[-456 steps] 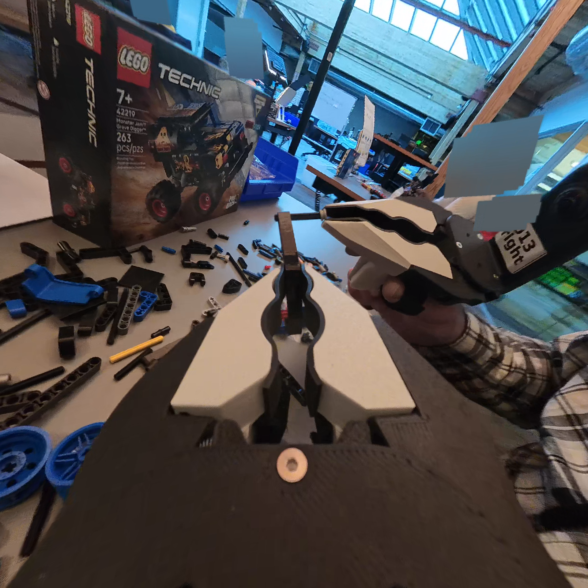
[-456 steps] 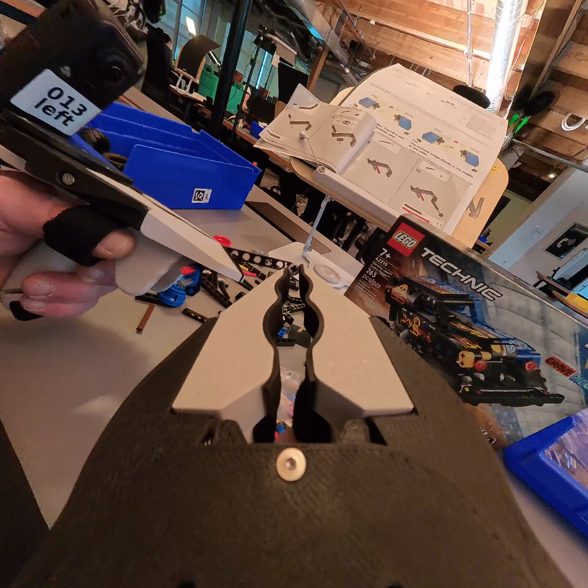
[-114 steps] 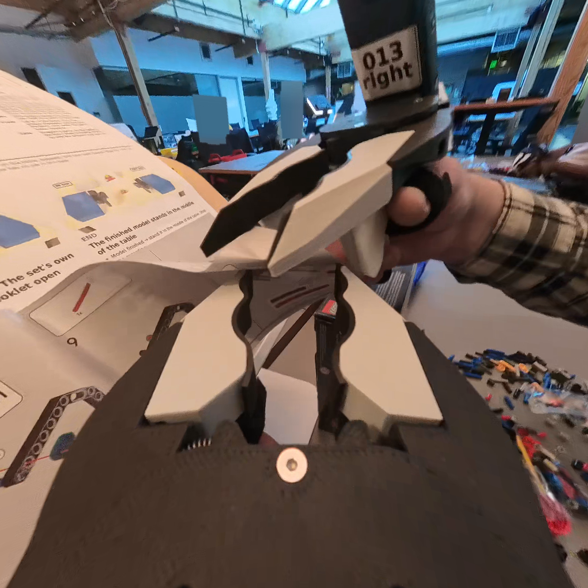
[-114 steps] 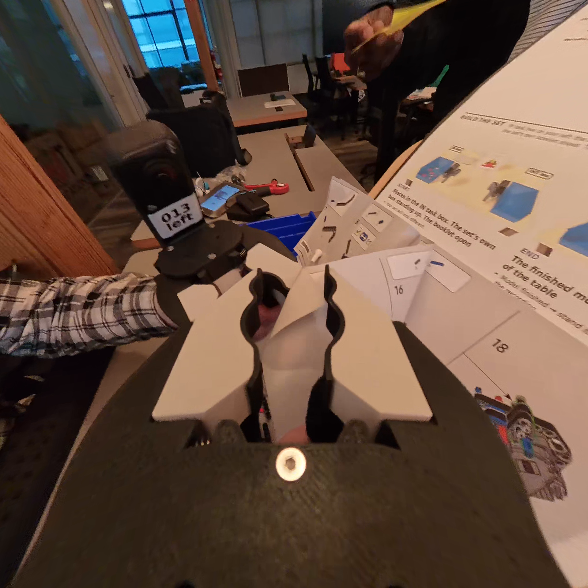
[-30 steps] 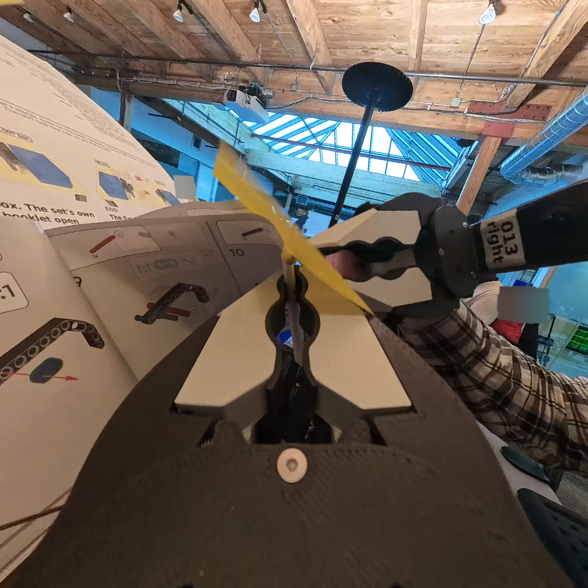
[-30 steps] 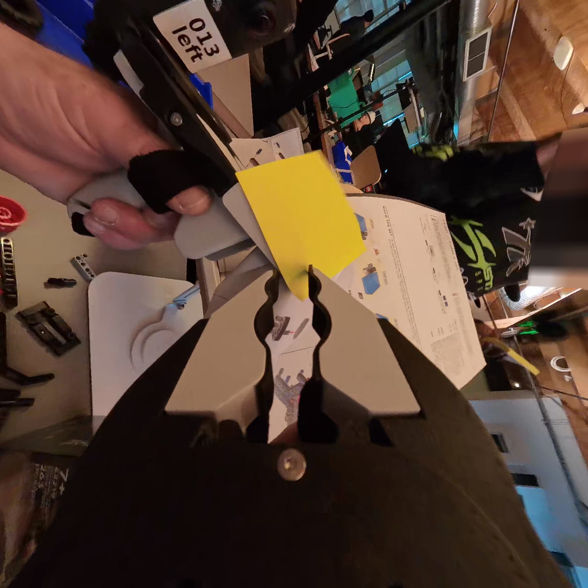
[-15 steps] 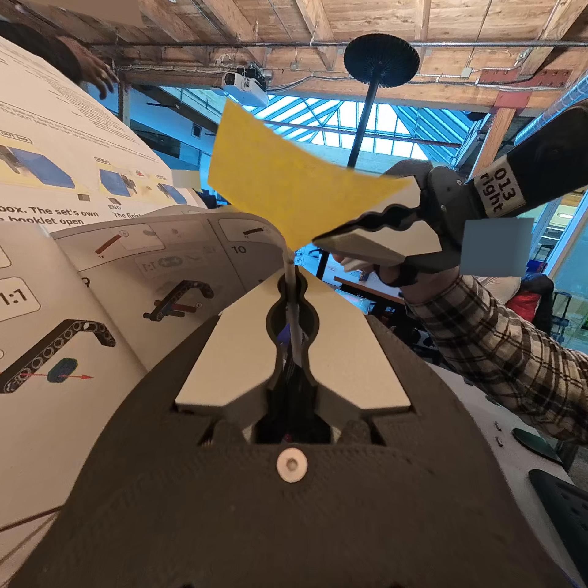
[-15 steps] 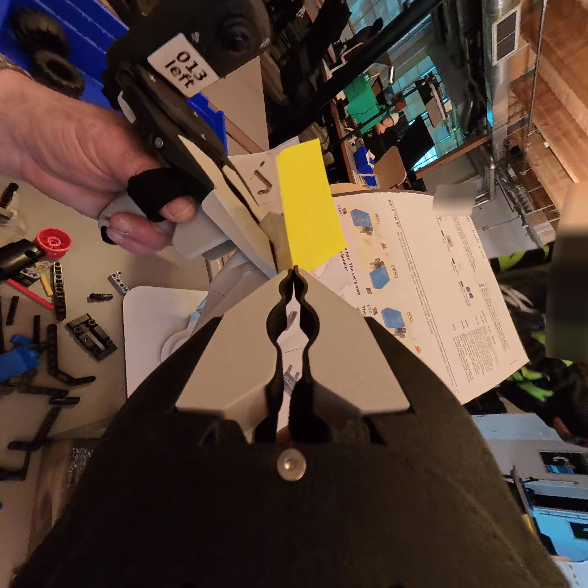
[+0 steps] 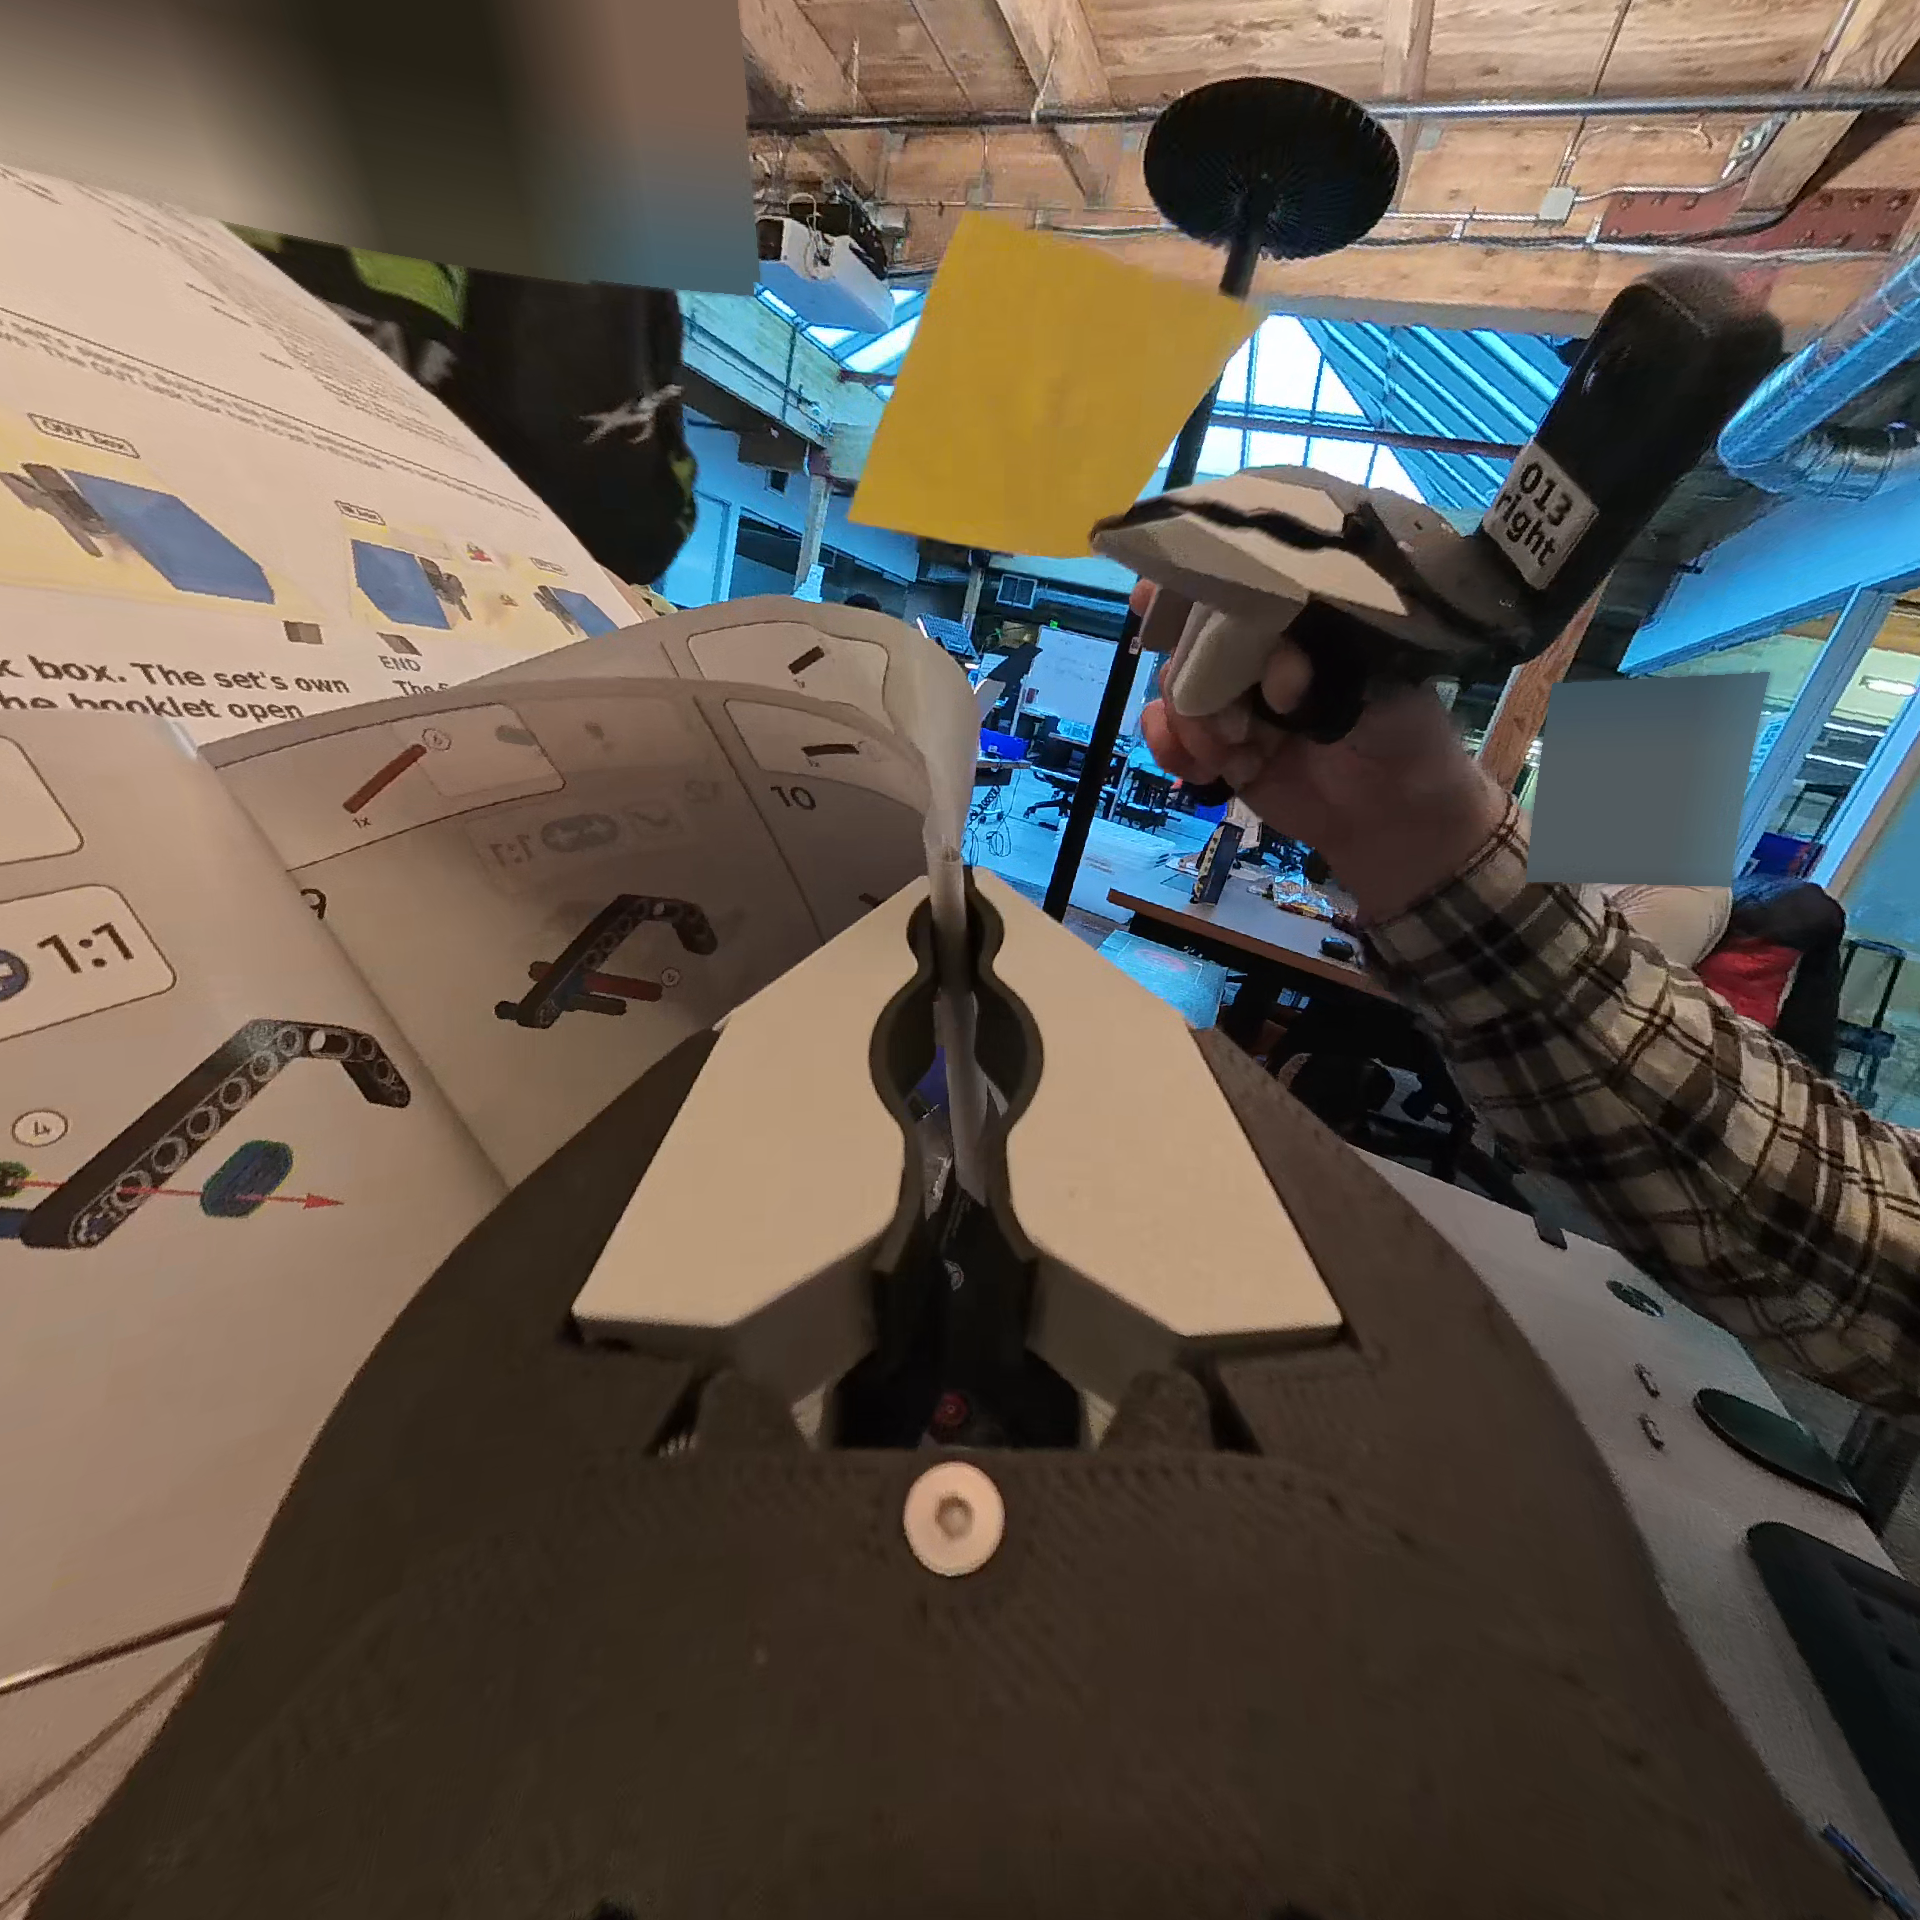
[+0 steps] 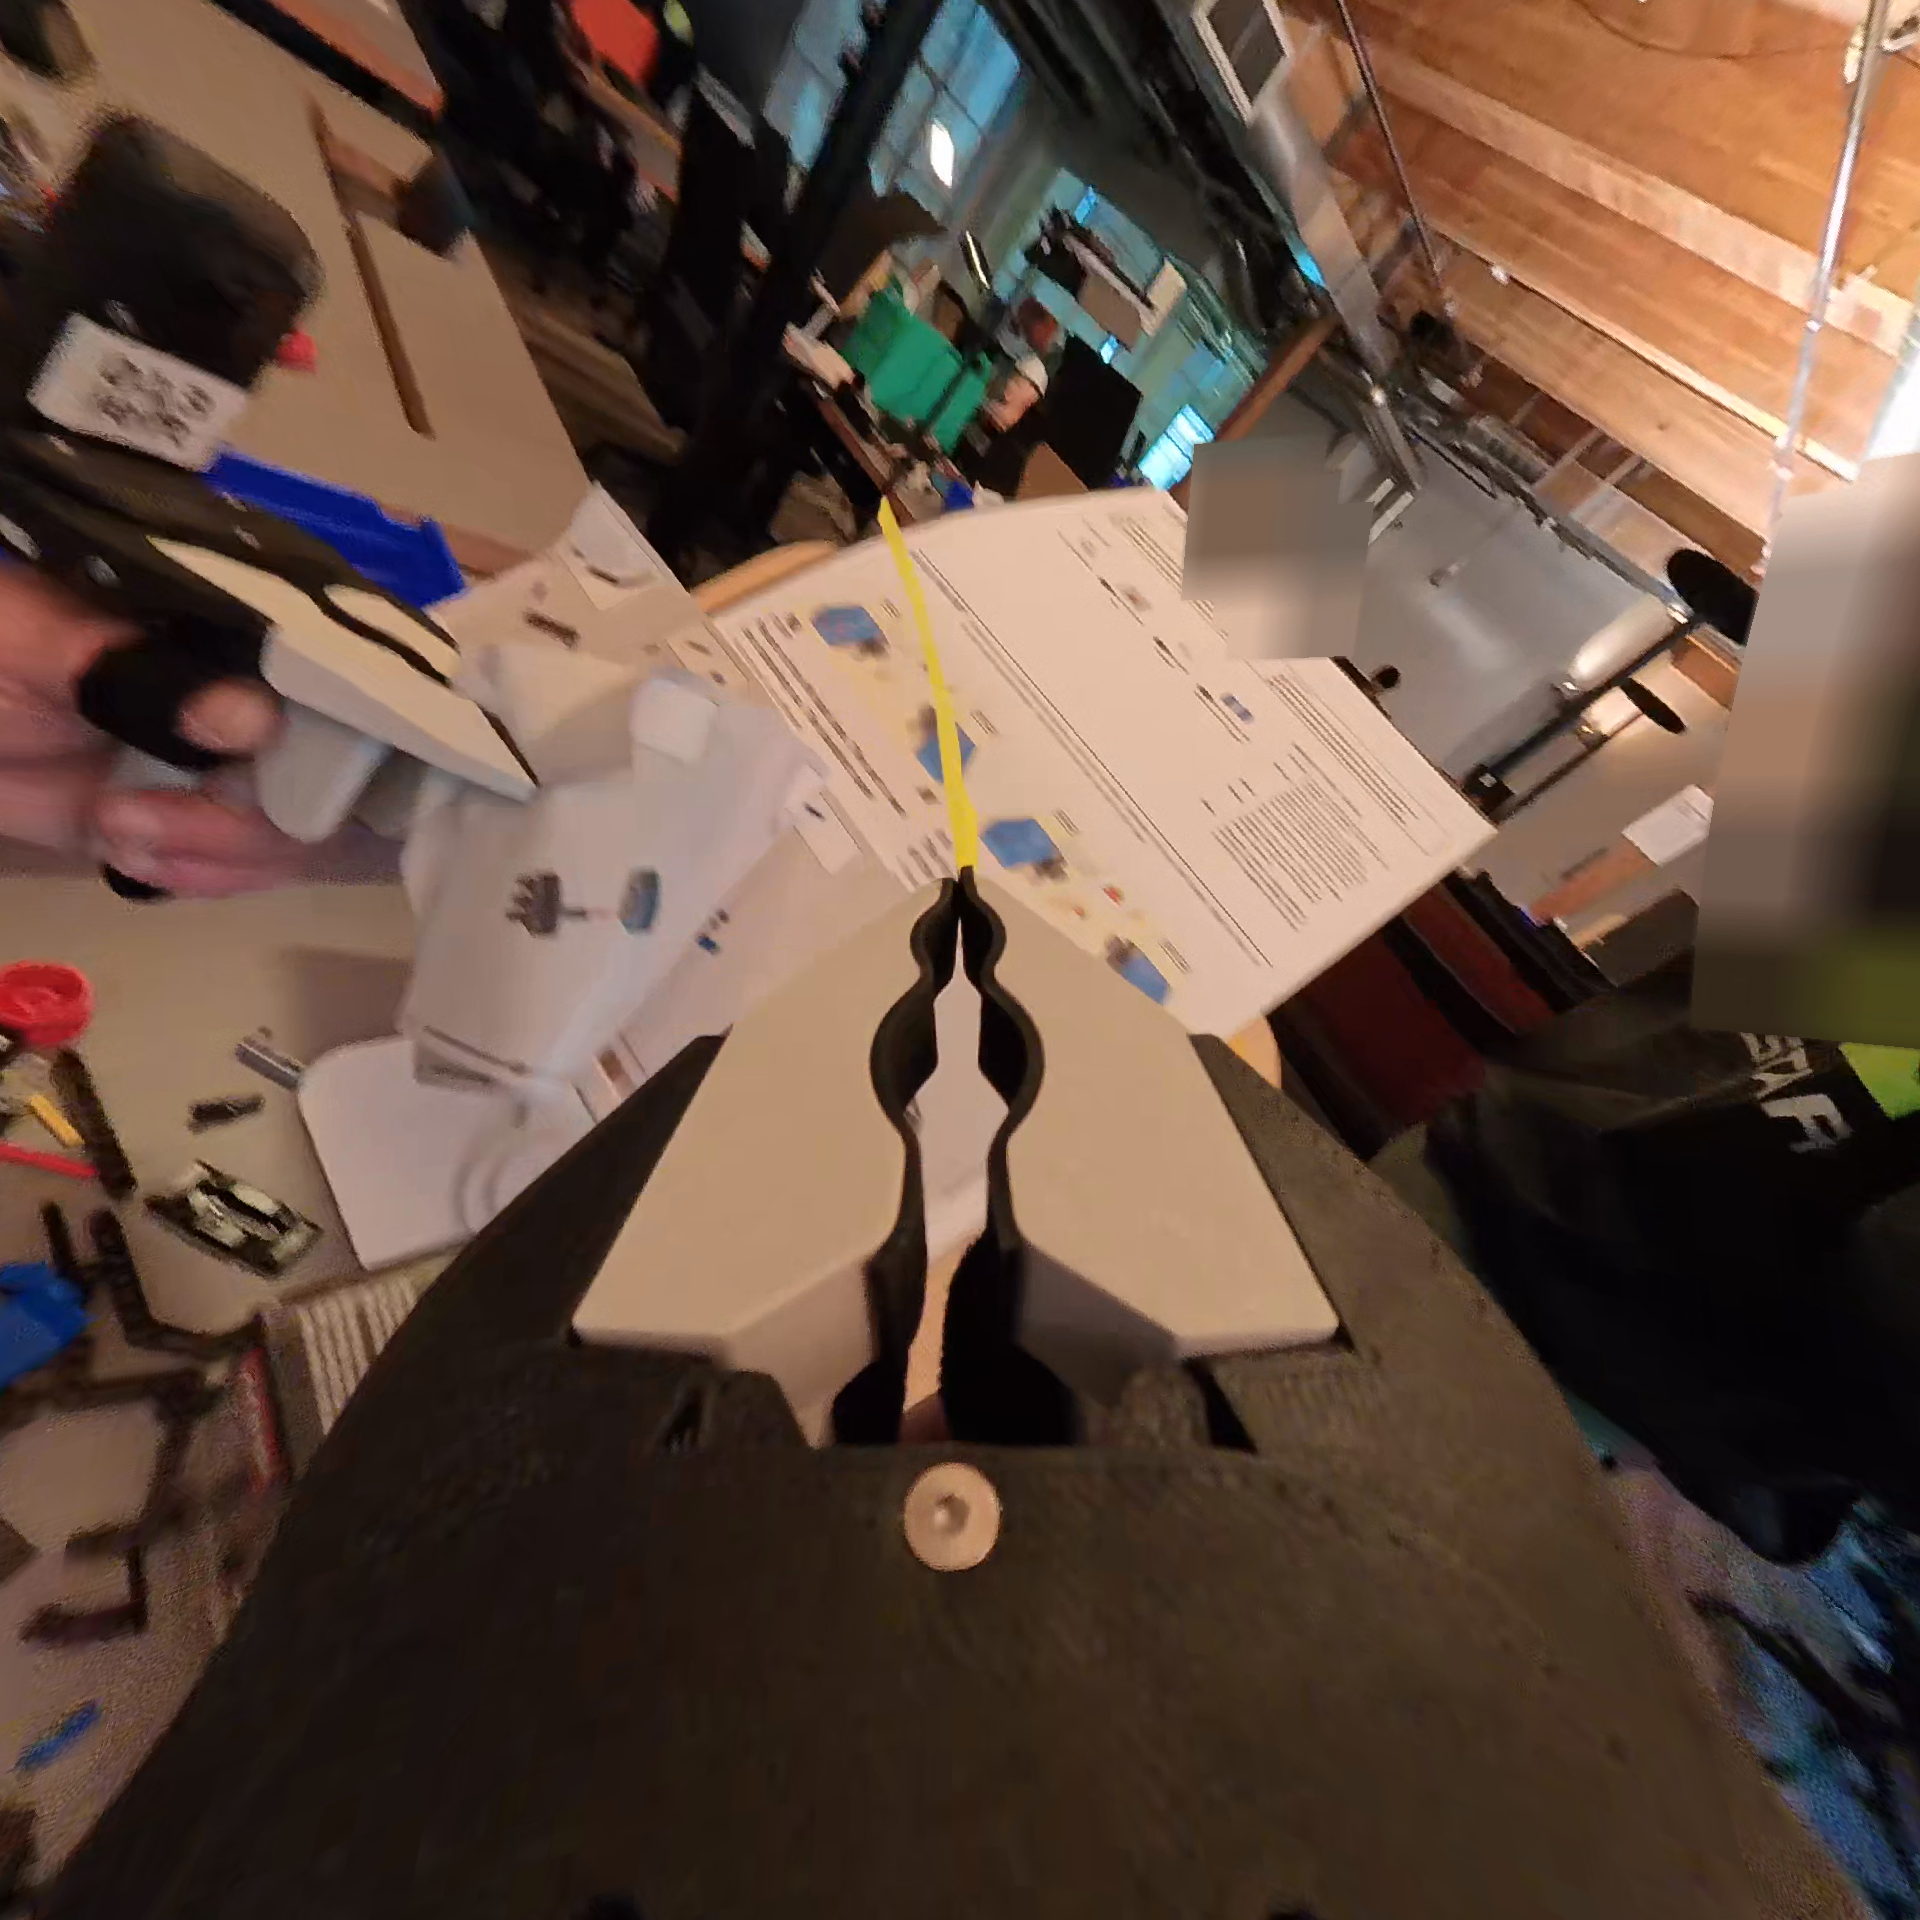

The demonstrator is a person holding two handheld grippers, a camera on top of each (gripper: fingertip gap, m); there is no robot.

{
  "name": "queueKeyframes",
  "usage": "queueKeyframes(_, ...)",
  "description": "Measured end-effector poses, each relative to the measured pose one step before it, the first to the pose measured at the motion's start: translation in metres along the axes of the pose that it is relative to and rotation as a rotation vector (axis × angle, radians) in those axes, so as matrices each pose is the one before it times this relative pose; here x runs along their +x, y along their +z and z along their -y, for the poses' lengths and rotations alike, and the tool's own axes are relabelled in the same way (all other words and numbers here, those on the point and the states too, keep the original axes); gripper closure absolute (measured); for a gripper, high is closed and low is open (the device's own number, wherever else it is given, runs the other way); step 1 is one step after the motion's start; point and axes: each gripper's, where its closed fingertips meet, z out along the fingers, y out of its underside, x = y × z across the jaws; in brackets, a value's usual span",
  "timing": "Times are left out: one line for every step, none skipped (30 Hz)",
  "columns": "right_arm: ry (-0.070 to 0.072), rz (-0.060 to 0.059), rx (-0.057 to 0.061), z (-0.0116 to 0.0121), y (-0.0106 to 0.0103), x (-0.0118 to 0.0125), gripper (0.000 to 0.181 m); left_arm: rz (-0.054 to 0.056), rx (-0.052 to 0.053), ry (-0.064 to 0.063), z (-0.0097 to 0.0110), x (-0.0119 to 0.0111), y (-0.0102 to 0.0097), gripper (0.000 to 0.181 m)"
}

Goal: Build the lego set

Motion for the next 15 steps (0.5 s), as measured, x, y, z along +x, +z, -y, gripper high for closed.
queueKeyframes(-0.0161,-0.0165,-0.0339,-0.0074,-0.00516,0.00524,0.181,0.0019,-0.0024,0.0015,-0.00056,-0.00024,0.00015,0.181)
queueKeyframes(-0.0189,-0.0153,-0.0381,-0.00811,-0.00498,0.00456,0.181,0.0014,-0.0023,0.0016,-0.0005,0.00008,0.00017,0.181)
queueKeyframes(-0.0234,-0.0179,-0.0412,-0.00916,-0.00465,0.00488,0.181,-0.0019,-0.0024,0.0006,-0.00074,0.00077,0.00011,0.181)
queueKeyframes(-0.0201,-0.0178,-0.0417,-0.01006,-0.0043,0.00485,0.181,-0.0007,-0.0025,0.0015,-0.00065,0.00062,0.0,0.181)
queueKeyframes(-0.0132,-0.0122,-0.0409,-0.01111,-0.00421,0.00445,0.181,0.0009,-0.003,0.0031,-0.00062,0.0003,-0.00002,0.181)
queueKeyframes(-0.0064,-0.0102,-0.0386,-0.01183,-0.00416,0.00462,0.181,0.0017,-0.0016,0.003,-0.00044,0.00015,-0.00025,0.181)
queueKeyframes(-0.0012,-0.0123,-0.0366,-0.01244,-0.00385,0.00513,0.181,0.001,0.0004,0.0002,-0.00002,-0.00013,-0.00013,0.181)
queueKeyframes(-0.0053,-0.0149,-0.0374,-0.01324,-0.00318,0.00558,0.181,0.0005,0.002,-0.003,0.00031,-0.00036,0.00005,0.181)
queueKeyframes(-0.0131,-0.0211,-0.046,-0.01536,-0.00213,0.00648,0.181,0.0014,0.0005,-0.0021,0.00004,-0.00046,0.00011,0.181)
queueKeyframes(-0.014,-0.0258,-0.0472,-0.01633,-0.00091,0.00703,0.181,0.0024,-0.0011,0.0001,-0.00022,-0.00039,0.00027,0.181)
queueKeyframes(-0.0033,-0.0157,-0.0342,-0.01465,0.0001,0.00513,0.181,0.0001,-0.0022,0.0008,-0.00032,0.00026,0.00049,0.181)
queueKeyframes(0.0032,-0.0047,-0.0278,-0.01395,0.00108,0.00317,0.181,-0.0001,-0.0031,0.0019,-0.00045,0.00058,0.00047,0.181)
queueKeyframes(-0.0027,-0.0131,-0.0367,-0.01572,0.00231,0.00394,0.181,0.0014,-0.0039,0.0034,-0.00054,0.00041,0.00024,0.181)
queueKeyframes(-0.0071,-0.0188,-0.0472,-0.01738,0.00367,0.00429,0.181,0.0026,-0.004,0.0035,-0.00047,0.00034,0.0002,0.181)
queueKeyframes(-0.0049,-0.0067,-0.0424,-0.01645,0.0046,0.00176,0.181,0.0025,-0.0037,0.0041,-0.00046,0.00021,0.00003,0.181)
